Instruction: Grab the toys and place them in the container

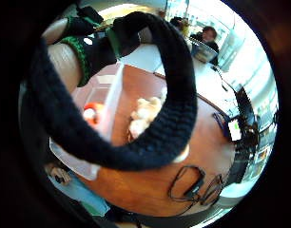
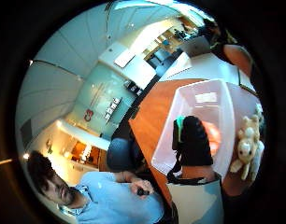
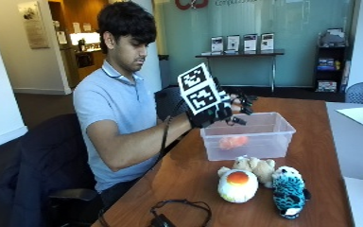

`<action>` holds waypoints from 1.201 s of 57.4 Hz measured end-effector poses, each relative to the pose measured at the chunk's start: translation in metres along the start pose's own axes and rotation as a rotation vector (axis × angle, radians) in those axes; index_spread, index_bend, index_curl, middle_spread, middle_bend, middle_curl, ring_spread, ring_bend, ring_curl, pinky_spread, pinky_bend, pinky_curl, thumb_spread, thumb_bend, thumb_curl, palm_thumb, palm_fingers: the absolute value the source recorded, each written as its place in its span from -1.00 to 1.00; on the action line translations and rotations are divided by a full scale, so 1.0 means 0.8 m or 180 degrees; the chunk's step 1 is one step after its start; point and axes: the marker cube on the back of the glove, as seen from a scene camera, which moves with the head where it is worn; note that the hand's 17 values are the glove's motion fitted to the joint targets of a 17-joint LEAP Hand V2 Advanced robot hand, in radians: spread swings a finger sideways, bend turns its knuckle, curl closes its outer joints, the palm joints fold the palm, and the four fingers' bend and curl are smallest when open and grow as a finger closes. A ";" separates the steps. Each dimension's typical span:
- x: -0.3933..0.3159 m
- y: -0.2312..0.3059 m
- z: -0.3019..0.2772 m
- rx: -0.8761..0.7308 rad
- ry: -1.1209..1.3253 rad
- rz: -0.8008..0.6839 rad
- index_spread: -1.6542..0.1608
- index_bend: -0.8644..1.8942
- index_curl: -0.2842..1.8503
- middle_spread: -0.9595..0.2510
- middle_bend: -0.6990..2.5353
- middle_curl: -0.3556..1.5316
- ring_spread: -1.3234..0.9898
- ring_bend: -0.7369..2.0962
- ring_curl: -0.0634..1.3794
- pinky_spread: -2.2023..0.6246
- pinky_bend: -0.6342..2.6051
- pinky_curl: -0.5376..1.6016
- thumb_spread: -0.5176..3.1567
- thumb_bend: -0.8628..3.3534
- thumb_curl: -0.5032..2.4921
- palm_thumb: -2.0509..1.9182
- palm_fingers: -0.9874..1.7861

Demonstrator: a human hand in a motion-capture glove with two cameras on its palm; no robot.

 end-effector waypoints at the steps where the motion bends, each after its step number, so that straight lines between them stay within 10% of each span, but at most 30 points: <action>1: 0.013 0.004 -0.004 0.0007 0.0001 0.0072 0.61 -0.22 -0.32 0.53 -0.33 -0.24 0.12 -0.14 -0.66 0.56 -0.14 -0.18 0.12 -0.48 -0.45 0.07 -0.07; 24: 0.210 0.103 0.073 -0.1246 0.0354 0.1189 0.45 -0.21 -0.32 0.53 -0.46 -0.28 0.14 -0.31 -0.72 0.60 -0.07 -0.15 0.15 -0.38 -0.38 0.22 -0.27; 44: 0.216 0.076 0.077 -0.0331 0.0754 0.0847 0.52 -0.25 -0.35 0.55 -0.41 -0.25 0.03 0.13 -0.47 0.38 0.01 -0.14 0.14 -0.26 -0.30 0.38 0.40; 69: 0.078 -0.041 -0.023 0.0411 0.0629 0.0168 0.58 -0.24 -0.27 0.58 -0.38 -0.14 -0.01 0.18 -0.33 0.32 0.01 -0.09 0.10 -0.24 -0.26 0.43 0.42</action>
